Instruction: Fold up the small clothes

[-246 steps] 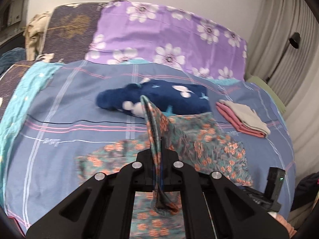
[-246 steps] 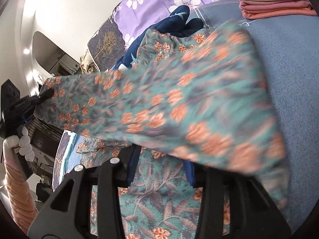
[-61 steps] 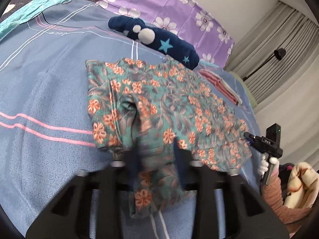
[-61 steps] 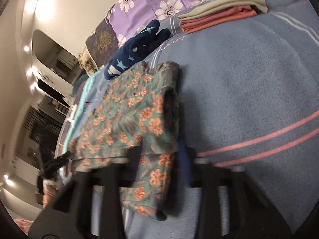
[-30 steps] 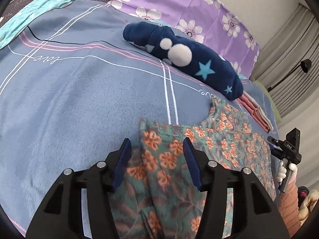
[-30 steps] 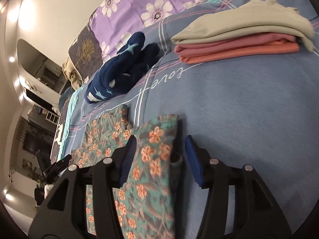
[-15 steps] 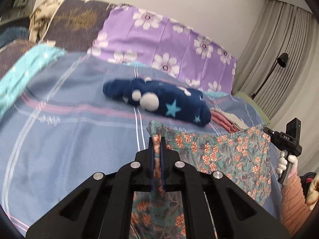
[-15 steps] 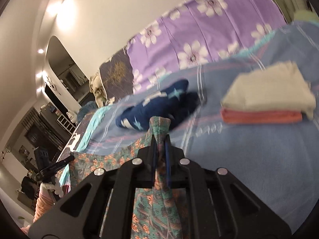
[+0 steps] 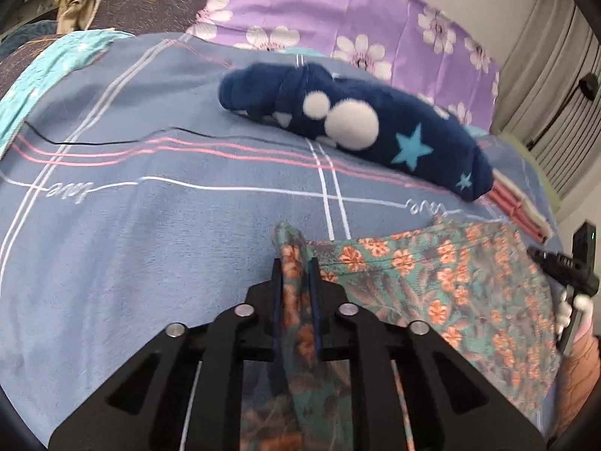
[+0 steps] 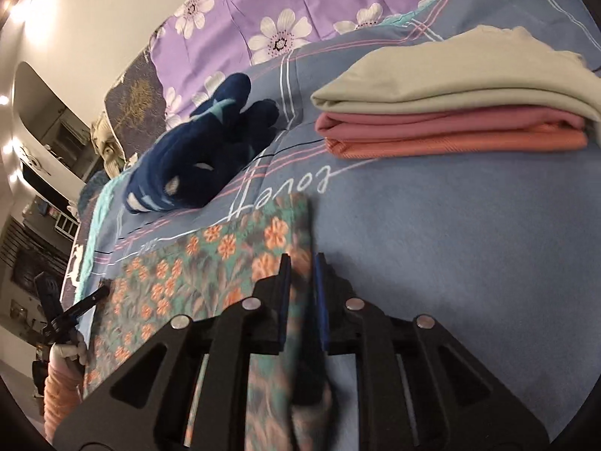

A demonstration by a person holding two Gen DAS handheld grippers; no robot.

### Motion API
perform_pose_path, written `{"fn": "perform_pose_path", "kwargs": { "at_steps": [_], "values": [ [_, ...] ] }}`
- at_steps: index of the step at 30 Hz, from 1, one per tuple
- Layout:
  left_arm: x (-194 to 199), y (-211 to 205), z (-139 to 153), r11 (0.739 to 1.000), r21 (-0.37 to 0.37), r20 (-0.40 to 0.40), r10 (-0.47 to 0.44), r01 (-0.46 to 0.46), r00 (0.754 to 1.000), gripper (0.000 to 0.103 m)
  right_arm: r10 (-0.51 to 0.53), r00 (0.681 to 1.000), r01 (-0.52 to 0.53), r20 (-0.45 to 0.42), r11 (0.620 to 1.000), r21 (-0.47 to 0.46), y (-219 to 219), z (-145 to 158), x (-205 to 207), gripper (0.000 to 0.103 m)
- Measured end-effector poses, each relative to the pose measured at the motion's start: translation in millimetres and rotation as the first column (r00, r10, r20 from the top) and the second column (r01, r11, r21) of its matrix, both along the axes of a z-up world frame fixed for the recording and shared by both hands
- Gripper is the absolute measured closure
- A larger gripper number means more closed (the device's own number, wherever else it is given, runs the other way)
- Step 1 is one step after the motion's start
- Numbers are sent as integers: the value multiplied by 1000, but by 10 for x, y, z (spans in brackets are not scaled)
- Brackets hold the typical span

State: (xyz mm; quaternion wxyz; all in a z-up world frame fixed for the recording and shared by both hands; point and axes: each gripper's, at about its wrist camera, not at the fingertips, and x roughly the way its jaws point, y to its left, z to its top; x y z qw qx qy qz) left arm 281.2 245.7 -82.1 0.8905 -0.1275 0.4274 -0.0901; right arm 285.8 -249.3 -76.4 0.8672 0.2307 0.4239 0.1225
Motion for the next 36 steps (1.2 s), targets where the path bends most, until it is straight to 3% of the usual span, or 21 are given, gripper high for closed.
{"fn": "perform_pose_path", "kwargs": {
  "at_steps": [2, 4, 7, 13, 17, 19, 21, 23, 26, 27, 28, 29, 33, 36],
  "values": [
    [-177, 82, 141, 999, -35, 32, 1, 0, 999, 81, 20, 999, -20, 25, 1000, 10, -90, 81, -237, 76],
    [-534, 160, 317, 997, -73, 82, 0, 6, 997, 62, 29, 999, -29, 41, 1000, 9, -143, 123, -516, 75],
    [-1088, 196, 429, 995, -94, 125, -33, 45, 992, 61, 33, 999, -33, 43, 999, -4, -205, 110, -966, 73],
    [-2116, 155, 321, 992, -83, 103, -87, 96, 991, 60, 37, 998, -36, 42, 999, -29, -192, 76, -1664, 69],
    [-2373, -15, 163, 983, -67, 72, -166, 171, 983, 60, 78, 994, -75, 72, 996, -45, -26, 151, -1916, 63],
    [-2438, -180, 81, 975, -18, 65, -220, 222, 973, 60, 109, 990, -104, 90, 993, -55, 87, 197, -2029, 61],
    [-2473, -364, -3, 962, 96, 57, -263, 257, 963, 60, 131, 987, -125, 97, 990, -69, 175, 219, -2129, 61],
    [-2509, -526, -76, 934, 220, 50, -299, 282, 953, 60, 159, 983, -150, 98, 985, -87, 263, 219, -2232, 58],
    [-2506, -638, -92, 896, 327, 64, -339, 301, 939, 61, 170, 982, -160, 84, 981, -112, 335, 156, -2310, 56],
    [-2501, -663, -72, 880, 368, 72, -350, 301, 934, 69, 166, 983, -157, 75, 981, -116, 343, 124, -2318, 56],
    [-2497, -680, -50, 865, 400, 76, -359, 302, 930, 86, 161, 985, -152, 68, 982, -116, 340, 91, -2336, 56],
    [-2502, -680, -22, 855, 416, 74, -371, 309, 926, 93, 152, 987, -145, 58, 983, -112, 334, 45, -2346, 56],
    [-2596, -673, 108, 799, 501, 75, -422, 332, 903, 102, 127, 991, -124, 35, 989, -85, 297, -137, -2363, 56],
    [-2607, -572, 110, 788, 524, 55, -411, 324, 910, 103, 122, 991, -119, 49, 991, -62, 262, -159, -2381, 56]
  ]
}}
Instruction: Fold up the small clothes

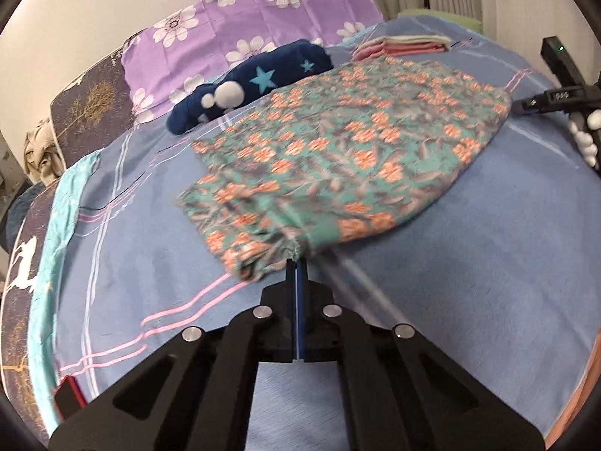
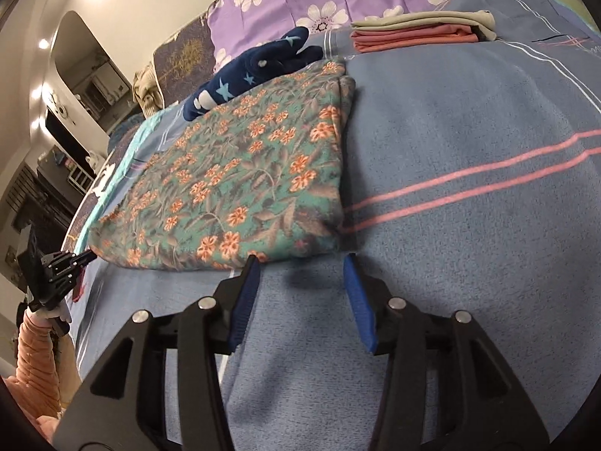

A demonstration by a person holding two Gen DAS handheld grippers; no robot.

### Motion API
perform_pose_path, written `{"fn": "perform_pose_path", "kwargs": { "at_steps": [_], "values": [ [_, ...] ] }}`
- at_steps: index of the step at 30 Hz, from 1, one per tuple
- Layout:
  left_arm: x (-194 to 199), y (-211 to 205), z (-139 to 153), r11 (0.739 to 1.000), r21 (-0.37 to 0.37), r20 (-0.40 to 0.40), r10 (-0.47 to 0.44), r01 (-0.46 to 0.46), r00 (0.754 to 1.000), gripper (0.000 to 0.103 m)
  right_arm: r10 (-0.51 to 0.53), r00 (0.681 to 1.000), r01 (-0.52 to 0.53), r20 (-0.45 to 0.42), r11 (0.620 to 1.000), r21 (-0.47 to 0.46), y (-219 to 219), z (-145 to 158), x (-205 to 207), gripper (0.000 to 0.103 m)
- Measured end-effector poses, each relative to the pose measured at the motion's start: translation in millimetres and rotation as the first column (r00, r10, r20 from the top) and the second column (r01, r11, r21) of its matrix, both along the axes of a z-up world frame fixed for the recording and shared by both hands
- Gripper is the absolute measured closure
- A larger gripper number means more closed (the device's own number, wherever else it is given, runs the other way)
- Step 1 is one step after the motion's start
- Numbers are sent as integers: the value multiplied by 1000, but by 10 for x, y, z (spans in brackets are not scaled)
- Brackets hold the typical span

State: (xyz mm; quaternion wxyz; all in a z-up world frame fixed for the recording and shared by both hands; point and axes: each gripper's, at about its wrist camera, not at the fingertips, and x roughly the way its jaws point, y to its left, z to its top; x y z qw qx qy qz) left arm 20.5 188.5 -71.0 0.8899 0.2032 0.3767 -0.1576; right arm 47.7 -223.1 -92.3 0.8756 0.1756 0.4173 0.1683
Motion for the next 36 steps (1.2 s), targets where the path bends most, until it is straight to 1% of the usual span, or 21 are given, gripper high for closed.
{"fn": "perform_pose_path", "kwargs": {
  "at_steps": [2, 4, 8, 11, 13, 14, 15, 16, 17, 18, 19, 20, 22, 24, 25, 27, 29, 30, 32, 34, 36],
  "values": [
    [-14, 83, -5, 1000, -11, -4, 27, -27, 1000, 103, -1, 1000, 1, 2, 1000, 11, -17, -16, -6, 56],
    [-25, 165, -25, 998, -46, -12, 48, -49, 999, 103, 0, 1000, 0, 2, 1000, 25, -31, -21, -2, 56],
    [-97, 202, -99, 997, -32, -23, 69, -69, 997, 103, -1, 1000, 1, -1, 999, 47, -55, -32, -3, 55],
    [-141, 319, -119, 992, -64, -41, 106, -109, 994, 103, 0, 1000, 0, -1, 999, 47, -48, -24, 2, 55],
    [-170, 363, -49, 983, -141, -35, 115, -119, 993, 103, 1, 1000, -1, 0, 999, 42, -43, -21, -3, 54],
    [-180, 368, 44, 970, -217, -25, 104, -107, 994, 103, 2, 1000, -2, 1, 999, 39, -41, -21, -8, 54],
    [-173, 347, 93, 963, -252, -14, 97, -97, 995, 98, 3, 1000, -3, 2, 999, 36, -34, -19, -7, 53],
    [-167, 303, 180, 950, -302, 7, 84, -78, 996, 88, 3, 1000, -3, 2, 999, 35, -27, -16, -3, 53],
    [-139, 209, 282, 935, -352, 31, 61, -46, 998, 82, 3, 1000, -3, 4, 999, 35, -28, -16, -5, 53],
    [-113, 135, 331, 928, -371, 42, 44, -25, 998, 75, 2, 1000, -3, 5, 999, 39, -31, -16, -5, 53],
    [-69, 10, 383, 921, -389, 53, 17, 5, 998, 70, 2, 1000, -2, 6, 999, 45, -37, -18, -5, 53],
    [-24, -124, 413, 918, -394, 58, -9, 31, 998, 68, 1, 1000, -1, 7, 999, 52, -43, -20, 1, 53],
    [118, -492, 419, 920, -386, 47, -57, 71, 997, 61, -1, 1000, 0, 7, 997, 73, -71, -24, -3, 53],
    [280, -872, 344, 921, -375, -4, -110, 101, 994, 59, -2, 1000, 1, 6, 995, 98, -108, -24, -5, 53],
    [361, -1067, 281, 916, -385, -37, -136, 111, 990, 59, -3, 1000, 2, 3, 994, 106, -125, -20, -3, 53],
    [473, -1519, 148, 910, -388, -93, -197, 147, 976, 59, -11, 1000, 11, 0, 993, 118, -172, 4, -1, 53],
    [499, -1853, 83, 906, -379, -117, -249, 188, 962, 59, -35, 999, 34, 14, 994, 102, -270, 73, -2, 53],
    [485, -2122, 48, 902, -361, -120, -295, 235, 948, 59, -52, 998, 50, 26, 995, 87, -358, 127, 5, 53],
    [420, -2508, 4, 901, -305, -108, -354, 308, 929, 59, -76, 996, 73, 35, 995, 69, -495, 190, 24, 61],
    [348, -2783, -49, 900, -243, -92, -393, 362, 915, 50, -92, 995, 89, 45, 994, 68, -645, 224, 43, 62],
    [292, -3096, -101, 896, -169, -68, -425, 410, 902, 47, -104, 994, 100, 46, 992, 78, -748, 207, 64, 62]
  ]
}}
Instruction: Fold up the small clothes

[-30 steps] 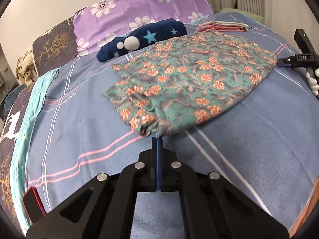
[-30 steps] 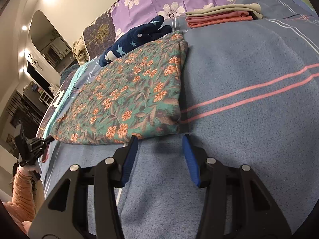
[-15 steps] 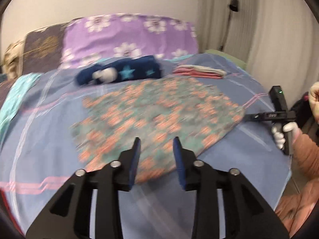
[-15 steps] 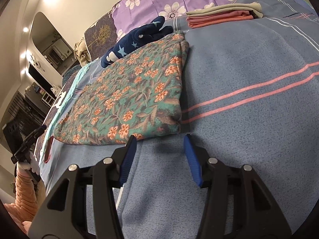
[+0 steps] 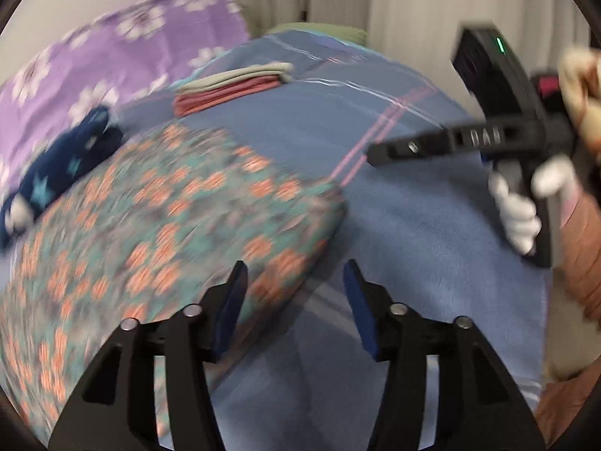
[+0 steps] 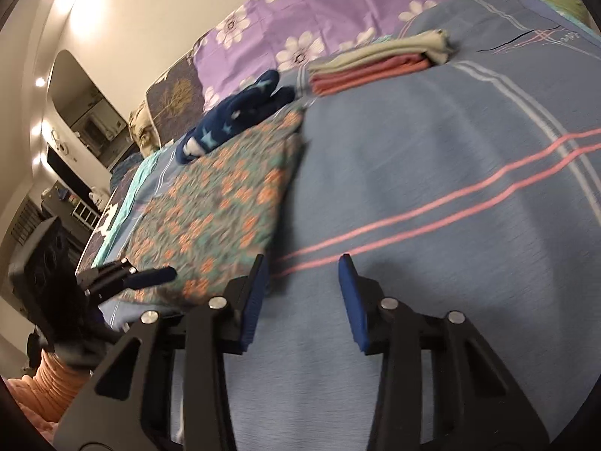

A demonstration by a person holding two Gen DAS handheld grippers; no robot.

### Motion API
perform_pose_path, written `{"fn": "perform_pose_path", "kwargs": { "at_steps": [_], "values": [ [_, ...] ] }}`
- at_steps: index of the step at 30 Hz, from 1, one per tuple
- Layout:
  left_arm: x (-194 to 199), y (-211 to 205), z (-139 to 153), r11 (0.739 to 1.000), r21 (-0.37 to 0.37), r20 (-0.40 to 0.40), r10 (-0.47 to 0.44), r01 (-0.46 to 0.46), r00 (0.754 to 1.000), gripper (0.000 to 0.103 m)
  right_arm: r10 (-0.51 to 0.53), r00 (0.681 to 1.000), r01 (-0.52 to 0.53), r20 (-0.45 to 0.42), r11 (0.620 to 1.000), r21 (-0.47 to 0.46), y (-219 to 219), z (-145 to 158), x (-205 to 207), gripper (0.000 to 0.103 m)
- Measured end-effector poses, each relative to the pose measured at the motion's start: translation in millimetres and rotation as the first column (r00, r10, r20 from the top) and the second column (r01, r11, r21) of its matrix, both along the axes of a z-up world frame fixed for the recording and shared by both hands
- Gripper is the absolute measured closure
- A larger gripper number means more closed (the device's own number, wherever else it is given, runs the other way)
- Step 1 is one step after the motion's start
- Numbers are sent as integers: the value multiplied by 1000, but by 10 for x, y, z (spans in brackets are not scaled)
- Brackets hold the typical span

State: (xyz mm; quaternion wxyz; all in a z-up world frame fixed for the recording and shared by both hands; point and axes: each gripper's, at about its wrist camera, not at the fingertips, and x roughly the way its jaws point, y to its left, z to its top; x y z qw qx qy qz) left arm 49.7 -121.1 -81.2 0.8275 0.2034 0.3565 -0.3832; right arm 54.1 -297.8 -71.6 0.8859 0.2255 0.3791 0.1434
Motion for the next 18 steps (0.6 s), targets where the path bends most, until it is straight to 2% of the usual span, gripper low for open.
{"fn": "perform_pose_path", "kwargs": {
  "at_steps": [3, 6, 8, 9, 12, 16, 18],
  "values": [
    [16, -341, -90, 998, 56, 32, -23, 22, 999, 44, -2, 1000, 3, -20, 999, 45, -89, -162, 37, 62],
    [83, -549, -129, 998, 64, 18, -14, 13, 1000, 45, 4, 1000, -2, -24, 995, 101, -130, -280, 65, 64],
    [125, -576, -125, 996, 89, 38, 6, -9, 999, 61, 15, 1000, -14, -4, 989, 146, -172, -285, 43, 62],
    [167, -528, -124, 995, 95, 41, 28, -32, 999, 79, 17, 1000, -17, -3, 988, 152, -180, -292, 43, 62],
    [296, -197, -41, 992, -18, -52, 123, -124, 991, 82, 30, 1000, -31, 6, 985, 168, -191, -281, 37, 61],
    [377, 262, -136, 963, -68, -127, 249, -259, 960, 82, 66, 998, -66, 9, 985, 162, -158, -243, 40, 61],
    [402, 450, -197, 947, -137, -199, 261, -291, 944, 82, 85, 996, -85, 6, 988, 132, -107, -201, 33, 60]
  ]
}}
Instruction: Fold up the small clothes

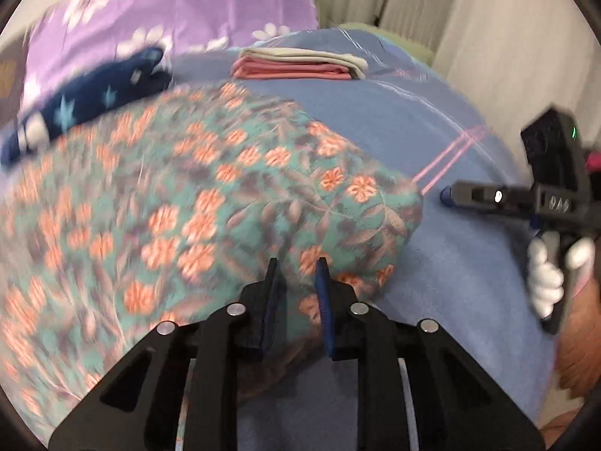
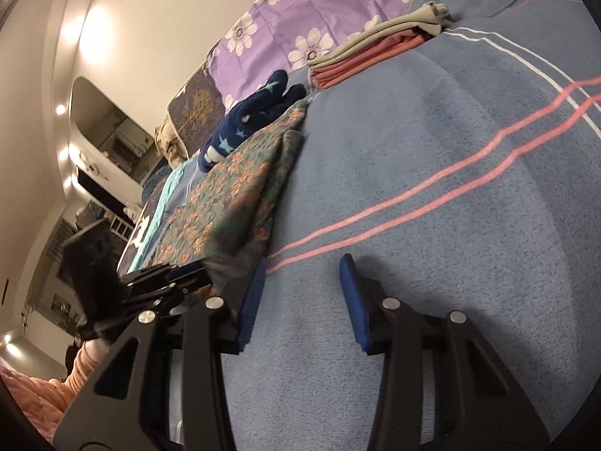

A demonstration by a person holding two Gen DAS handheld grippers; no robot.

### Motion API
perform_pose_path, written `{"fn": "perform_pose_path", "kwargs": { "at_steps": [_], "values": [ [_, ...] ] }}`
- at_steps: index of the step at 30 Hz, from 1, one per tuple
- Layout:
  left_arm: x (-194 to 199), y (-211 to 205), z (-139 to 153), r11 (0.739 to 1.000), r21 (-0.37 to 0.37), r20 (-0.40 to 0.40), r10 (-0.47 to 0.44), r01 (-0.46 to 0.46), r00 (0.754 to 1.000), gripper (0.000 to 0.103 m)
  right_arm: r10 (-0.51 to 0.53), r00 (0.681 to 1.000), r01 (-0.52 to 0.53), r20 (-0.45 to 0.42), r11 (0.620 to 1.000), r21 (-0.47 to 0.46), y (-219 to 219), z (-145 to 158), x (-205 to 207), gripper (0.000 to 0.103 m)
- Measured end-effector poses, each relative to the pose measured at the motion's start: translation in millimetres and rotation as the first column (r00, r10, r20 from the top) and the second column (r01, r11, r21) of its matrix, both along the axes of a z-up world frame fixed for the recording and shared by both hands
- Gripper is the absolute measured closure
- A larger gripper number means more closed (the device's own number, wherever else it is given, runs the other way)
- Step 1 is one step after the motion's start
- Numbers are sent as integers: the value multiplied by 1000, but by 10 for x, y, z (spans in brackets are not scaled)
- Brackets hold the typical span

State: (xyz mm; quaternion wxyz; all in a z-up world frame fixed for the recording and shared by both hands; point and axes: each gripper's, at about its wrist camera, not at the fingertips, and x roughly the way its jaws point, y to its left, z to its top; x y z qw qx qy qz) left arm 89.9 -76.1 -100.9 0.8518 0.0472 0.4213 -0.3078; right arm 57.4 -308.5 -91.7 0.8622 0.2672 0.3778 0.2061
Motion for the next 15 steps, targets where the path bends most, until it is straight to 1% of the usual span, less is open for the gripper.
{"fn": "perform_pose_path", "kwargs": {
  "at_steps": [1, 2, 5, 6, 7, 8, 10, 12, 13, 14, 15],
  "values": [
    [-4, 42, 1, 1000, -27, -10, 2, -2, 1000, 82, 24, 1000, -24, 12, 999, -25, 58, 53, -3, 60],
    [-14, 41, -2, 1000, -29, -9, -1, 1, 1000, 82, 51, 998, -50, 29, 998, -50, 118, 108, -5, 60],
    [-20, -45, -36, 1000, 2, 2, -12, 12, 1000, 78, 140, 988, -130, 67, 983, -126, 329, 291, 43, 60],
    [-43, -33, -35, 1000, 9, 6, -17, 17, 1000, 75, 178, 981, -168, 71, 976, -136, 401, 329, 68, 60],
    [-58, -51, -32, 1000, 16, 11, -25, 24, 1000, 72, 235, 970, -223, 70, 965, -139, 492, 352, 123, 60],
    [-76, -70, -30, 999, 26, 19, -29, 28, 999, 72, 268, 961, -257, 63, 956, -144, 554, 346, 176, 60],
    [-103, -120, -30, 998, 54, 41, -31, 29, 999, 71, 303, 952, -296, 28, 943, -153, 683, 285, 324, 57],
    [-105, -151, -23, 997, 74, 52, -32, 29, 998, 71, 324, 946, -322, -1, 940, -116, 771, 209, 463, 56],
    [-111, -156, -22, 997, 77, 54, -32, 28, 998, 71, 347, 938, -347, -16, 936, -62, 823, 188, 511, 65],
    [-105, -153, -23, 997, 77, 54, -32, 28, 998, 71, 384, 923, -384, -12, 923, -8, 851, 192, 515, 69],
    [-106, -145, -24, 997, 72, 51, -31, 28, 998, 71, 436, 900, -437, 26, 899, 42, 900, 251, 462, 69]
  ]
}}
